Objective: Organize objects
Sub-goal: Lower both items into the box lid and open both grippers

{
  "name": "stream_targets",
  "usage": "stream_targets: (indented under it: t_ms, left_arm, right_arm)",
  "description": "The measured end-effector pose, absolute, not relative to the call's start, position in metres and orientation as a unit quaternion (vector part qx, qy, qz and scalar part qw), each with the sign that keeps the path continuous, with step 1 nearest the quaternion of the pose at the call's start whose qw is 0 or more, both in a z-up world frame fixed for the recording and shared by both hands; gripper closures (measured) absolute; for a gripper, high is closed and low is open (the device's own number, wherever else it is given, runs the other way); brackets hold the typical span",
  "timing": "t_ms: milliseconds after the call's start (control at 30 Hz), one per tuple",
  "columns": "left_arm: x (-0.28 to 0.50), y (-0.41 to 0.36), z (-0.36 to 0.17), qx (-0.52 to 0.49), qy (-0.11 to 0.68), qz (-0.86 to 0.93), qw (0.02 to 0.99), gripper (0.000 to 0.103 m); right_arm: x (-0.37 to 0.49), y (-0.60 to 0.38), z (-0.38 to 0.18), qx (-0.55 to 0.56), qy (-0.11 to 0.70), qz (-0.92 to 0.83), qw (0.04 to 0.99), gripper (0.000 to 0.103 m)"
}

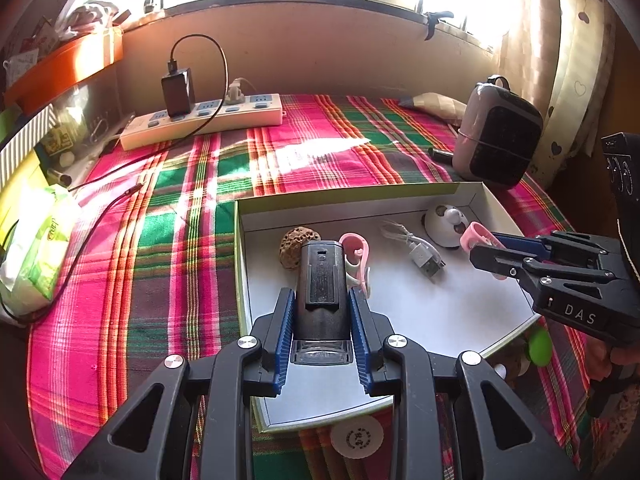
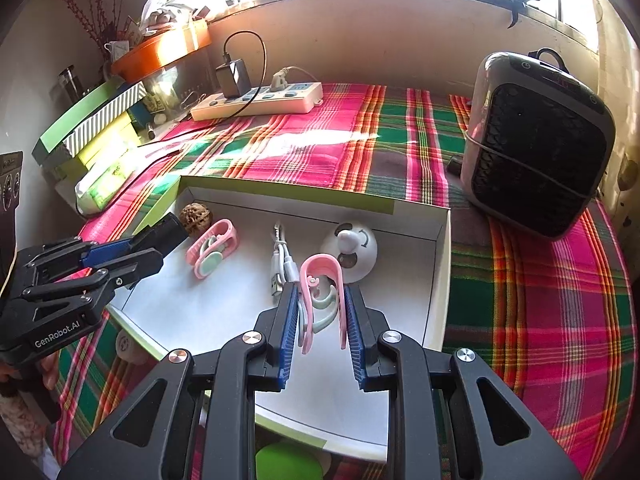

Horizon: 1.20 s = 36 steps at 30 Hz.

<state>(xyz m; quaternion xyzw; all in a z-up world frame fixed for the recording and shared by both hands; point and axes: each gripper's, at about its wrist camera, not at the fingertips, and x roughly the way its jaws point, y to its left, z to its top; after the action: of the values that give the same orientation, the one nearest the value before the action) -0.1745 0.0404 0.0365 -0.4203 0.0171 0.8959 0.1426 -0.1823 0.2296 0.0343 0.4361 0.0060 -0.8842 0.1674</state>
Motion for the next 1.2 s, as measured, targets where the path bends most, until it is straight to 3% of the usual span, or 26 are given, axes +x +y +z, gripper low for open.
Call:
stream_targets:
  t_ms: [1200]
  left_arm:
    - [-0.192,0.052,0.021,-0.434,0.031,0.890,0.137,0.078]
  right_arm:
    - [-0.197,0.214,0.017,0.444,0.060,-0.880,0.157,0.079]
